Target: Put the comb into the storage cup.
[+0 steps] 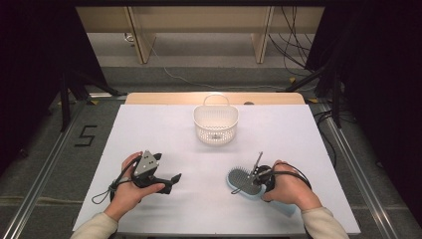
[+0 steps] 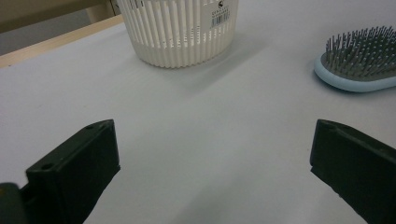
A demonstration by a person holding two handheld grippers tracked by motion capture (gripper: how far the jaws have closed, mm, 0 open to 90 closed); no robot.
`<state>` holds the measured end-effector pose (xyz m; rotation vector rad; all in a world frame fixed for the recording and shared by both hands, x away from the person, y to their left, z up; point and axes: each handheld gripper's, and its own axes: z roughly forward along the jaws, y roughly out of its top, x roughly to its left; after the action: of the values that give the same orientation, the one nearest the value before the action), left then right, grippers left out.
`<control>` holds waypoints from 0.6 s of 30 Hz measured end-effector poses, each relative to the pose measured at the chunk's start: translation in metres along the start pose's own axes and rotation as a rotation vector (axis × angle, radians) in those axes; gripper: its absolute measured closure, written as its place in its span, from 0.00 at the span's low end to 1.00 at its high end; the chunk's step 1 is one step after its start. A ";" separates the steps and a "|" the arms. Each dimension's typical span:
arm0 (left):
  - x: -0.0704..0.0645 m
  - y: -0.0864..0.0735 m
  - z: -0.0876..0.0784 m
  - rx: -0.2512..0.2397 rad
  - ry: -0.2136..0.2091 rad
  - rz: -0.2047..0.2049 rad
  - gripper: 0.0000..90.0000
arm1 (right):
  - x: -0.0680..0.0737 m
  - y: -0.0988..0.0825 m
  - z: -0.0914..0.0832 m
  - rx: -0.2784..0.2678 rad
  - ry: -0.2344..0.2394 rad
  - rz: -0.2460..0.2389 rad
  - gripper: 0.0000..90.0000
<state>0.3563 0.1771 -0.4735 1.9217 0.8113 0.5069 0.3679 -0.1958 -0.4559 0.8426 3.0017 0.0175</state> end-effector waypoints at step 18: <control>0.001 0.000 0.000 0.002 -0.007 -0.003 0.01 | -0.005 -0.009 -0.008 -0.061 0.007 0.023 0.78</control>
<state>0.3567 0.1776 -0.4740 1.9225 0.8103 0.4979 0.3674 -0.2061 -0.4478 0.8726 2.9808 0.1128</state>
